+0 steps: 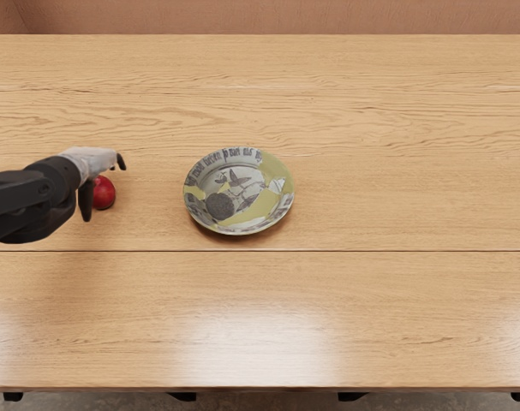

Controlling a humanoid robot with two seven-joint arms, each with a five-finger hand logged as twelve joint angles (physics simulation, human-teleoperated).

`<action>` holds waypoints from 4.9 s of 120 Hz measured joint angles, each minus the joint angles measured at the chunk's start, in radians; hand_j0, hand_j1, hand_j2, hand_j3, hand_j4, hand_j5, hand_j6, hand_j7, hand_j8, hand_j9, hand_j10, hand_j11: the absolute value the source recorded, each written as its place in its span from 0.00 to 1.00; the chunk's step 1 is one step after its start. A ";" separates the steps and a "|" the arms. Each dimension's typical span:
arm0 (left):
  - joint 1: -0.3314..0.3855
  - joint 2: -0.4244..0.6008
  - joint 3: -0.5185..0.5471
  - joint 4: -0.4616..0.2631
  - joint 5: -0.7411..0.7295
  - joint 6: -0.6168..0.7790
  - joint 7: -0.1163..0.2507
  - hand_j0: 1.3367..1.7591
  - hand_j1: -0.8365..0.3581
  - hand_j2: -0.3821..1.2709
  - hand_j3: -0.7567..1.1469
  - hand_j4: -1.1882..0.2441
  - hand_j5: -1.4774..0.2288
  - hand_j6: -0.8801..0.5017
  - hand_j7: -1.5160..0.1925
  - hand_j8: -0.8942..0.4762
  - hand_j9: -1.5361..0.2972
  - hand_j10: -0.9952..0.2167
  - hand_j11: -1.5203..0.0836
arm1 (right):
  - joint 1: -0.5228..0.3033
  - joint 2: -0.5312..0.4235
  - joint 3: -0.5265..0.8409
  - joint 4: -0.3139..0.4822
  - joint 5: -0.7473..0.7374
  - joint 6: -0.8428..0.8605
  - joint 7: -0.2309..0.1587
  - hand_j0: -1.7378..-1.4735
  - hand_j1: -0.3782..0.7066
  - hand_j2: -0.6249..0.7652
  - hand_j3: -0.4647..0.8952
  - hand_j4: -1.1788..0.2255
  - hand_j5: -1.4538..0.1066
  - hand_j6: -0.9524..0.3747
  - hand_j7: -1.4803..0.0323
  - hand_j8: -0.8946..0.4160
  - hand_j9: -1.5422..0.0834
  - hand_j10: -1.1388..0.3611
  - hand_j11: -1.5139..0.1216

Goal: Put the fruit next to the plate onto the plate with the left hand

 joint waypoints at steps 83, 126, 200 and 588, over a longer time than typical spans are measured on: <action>0.004 0.002 0.008 0.025 -0.009 0.000 0.000 0.76 0.61 0.28 0.40 0.56 0.58 0.36 0.60 0.37 0.57 0.50 0.64 | 0.000 0.000 -0.001 0.001 0.000 0.000 0.000 0.30 0.04 0.45 0.34 0.83 0.92 0.71 0.97 0.67 0.94 0.75 0.92; 0.004 -0.005 0.007 0.030 -0.010 0.000 0.000 0.76 0.59 0.28 0.40 0.54 0.56 0.34 0.58 0.35 0.55 0.48 0.62 | 0.000 0.000 -0.001 0.001 0.000 0.000 0.000 0.30 0.04 0.45 0.34 0.83 0.92 0.71 0.97 0.67 0.94 0.75 0.92; 0.012 -0.018 0.007 0.033 -0.001 0.006 0.000 0.75 0.52 0.26 0.40 0.42 0.50 0.30 0.49 0.30 0.45 0.38 0.51 | 0.000 0.000 0.000 0.001 0.000 0.000 0.000 0.30 0.04 0.45 0.34 0.83 0.92 0.71 0.97 0.67 0.94 0.75 0.92; -0.064 0.305 -0.398 0.013 -1.243 -0.511 0.000 0.76 0.97 0.24 0.40 0.81 0.84 0.62 0.87 0.64 0.82 0.80 0.92 | 0.009 0.000 0.000 -0.001 -0.001 0.000 0.000 0.30 0.04 0.45 0.34 0.83 0.92 0.71 0.97 0.67 0.94 0.75 0.92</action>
